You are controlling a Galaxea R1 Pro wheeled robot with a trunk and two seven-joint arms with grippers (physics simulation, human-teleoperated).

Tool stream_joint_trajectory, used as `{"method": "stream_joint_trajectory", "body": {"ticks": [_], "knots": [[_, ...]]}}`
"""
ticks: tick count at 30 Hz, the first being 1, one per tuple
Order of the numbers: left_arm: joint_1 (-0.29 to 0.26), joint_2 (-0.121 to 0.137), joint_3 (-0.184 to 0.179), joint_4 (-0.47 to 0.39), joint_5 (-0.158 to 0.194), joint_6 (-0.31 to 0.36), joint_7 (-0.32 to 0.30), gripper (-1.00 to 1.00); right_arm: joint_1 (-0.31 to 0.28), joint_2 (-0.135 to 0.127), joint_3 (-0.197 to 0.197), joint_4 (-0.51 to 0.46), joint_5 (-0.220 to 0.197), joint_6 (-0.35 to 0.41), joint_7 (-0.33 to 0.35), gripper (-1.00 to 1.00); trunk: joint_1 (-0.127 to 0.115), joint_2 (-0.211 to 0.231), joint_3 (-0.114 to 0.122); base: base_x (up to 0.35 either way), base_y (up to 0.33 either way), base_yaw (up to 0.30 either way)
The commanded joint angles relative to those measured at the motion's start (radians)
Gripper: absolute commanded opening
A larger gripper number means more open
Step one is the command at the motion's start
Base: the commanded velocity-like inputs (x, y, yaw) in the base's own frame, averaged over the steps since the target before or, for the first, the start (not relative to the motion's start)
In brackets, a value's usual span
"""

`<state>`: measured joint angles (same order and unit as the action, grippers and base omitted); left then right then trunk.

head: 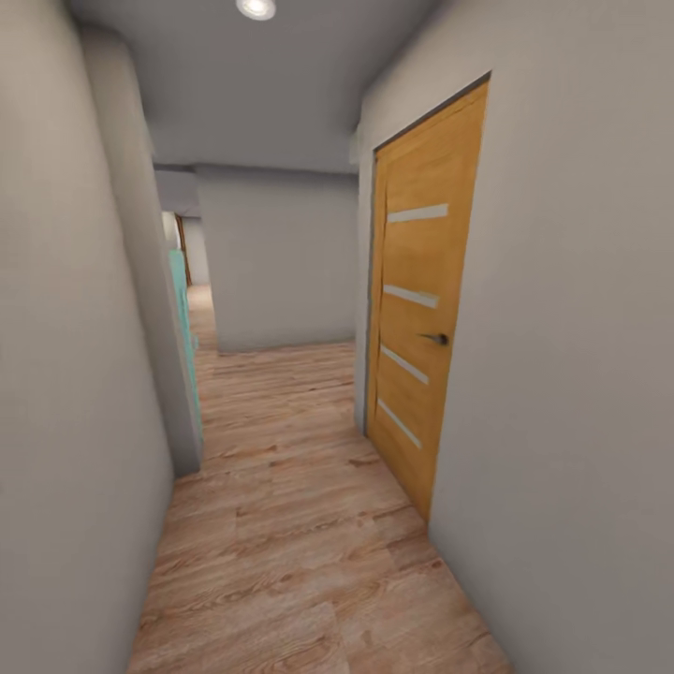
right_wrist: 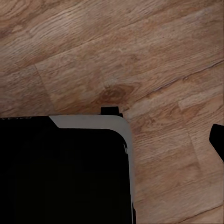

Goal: Move the two storage containers from the living room to the garage. In the garage, place one container on the floor and stack the other container on top of it (either order is fine).

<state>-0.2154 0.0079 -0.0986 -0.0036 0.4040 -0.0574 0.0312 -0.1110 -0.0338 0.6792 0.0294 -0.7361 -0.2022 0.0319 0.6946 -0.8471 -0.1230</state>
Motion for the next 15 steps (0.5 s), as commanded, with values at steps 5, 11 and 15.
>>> {"method": "stream_joint_trajectory", "body": {"ticks": [5, 11, 15], "knots": [[-0.001, -0.002, -0.008, 0.0, 0.007, -0.002, 0.003, 1.0, -0.001, 0.001, 0.008, 0.003, -0.009, -0.005, 0.003, 1.0, 0.001, -0.001, -0.001, 0.32, -0.006, 0.264], [-0.001, -0.002, -0.008, 0.0, 0.007, -0.002, 0.003, 1.0, -0.001, 0.0, 0.007, 0.003, -0.009, -0.007, 0.002, 1.0, 0.001, -0.001, -0.001, 0.312, -0.088, 0.266], [-0.001, -0.002, -0.008, 0.0, 0.007, -0.002, 0.003, 1.0, -0.001, 0.0, 0.007, 0.003, -0.011, -0.006, 0.003, 1.0, 0.001, -0.001, -0.001, 0.301, -0.129, 0.266]]}}
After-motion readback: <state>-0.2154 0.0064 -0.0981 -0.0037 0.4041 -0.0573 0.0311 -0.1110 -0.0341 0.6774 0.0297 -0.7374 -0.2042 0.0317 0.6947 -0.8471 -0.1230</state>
